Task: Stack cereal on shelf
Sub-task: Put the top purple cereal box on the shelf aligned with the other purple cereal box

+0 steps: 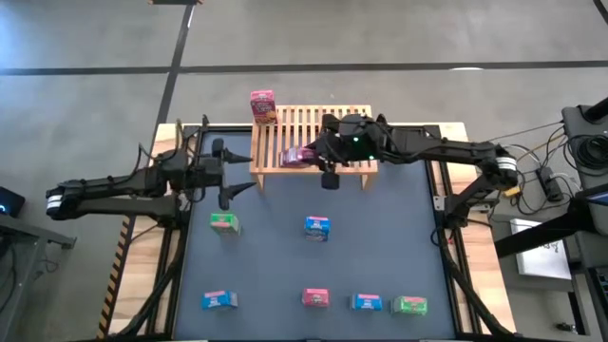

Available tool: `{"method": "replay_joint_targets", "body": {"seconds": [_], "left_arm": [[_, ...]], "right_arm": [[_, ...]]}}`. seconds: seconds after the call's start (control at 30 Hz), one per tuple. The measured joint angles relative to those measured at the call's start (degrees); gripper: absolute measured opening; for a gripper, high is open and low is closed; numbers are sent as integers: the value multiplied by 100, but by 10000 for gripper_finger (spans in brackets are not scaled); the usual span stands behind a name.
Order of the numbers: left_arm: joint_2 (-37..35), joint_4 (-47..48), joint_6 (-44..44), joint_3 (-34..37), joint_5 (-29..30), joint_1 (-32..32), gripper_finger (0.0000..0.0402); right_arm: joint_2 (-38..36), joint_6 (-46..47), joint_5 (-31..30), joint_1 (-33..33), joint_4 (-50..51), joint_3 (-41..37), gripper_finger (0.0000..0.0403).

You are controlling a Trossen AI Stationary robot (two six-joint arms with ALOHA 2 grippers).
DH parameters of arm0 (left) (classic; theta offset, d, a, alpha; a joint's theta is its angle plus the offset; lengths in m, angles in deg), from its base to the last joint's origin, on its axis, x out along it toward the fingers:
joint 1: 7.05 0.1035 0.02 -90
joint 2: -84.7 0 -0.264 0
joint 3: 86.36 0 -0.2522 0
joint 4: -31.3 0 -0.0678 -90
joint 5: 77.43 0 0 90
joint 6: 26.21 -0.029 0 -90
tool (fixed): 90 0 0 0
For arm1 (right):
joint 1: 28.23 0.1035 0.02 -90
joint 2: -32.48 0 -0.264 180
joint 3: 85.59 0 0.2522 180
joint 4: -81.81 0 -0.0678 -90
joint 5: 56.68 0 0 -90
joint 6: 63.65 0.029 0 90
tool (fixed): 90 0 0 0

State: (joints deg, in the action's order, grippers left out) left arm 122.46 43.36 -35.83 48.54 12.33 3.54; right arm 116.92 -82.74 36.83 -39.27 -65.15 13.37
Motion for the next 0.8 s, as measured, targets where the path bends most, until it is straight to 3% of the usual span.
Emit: {"method": "replay_joint_targets", "body": {"seconds": [0.13, 0.27, 0.8], "left_arm": [[490, 76, -87, -268, 283, 0, 332], [974, 69, -315, -573, 340, 0, 342], [2419, 297, -344, -1461, 336, 0, 309]], "right_arm": [[191, -1, 178, 14, -64, 81, 127], [264, 0, 293, 11, -155, 89, 126], [223, 109, 299, 11, -116, 89, 126]]}}
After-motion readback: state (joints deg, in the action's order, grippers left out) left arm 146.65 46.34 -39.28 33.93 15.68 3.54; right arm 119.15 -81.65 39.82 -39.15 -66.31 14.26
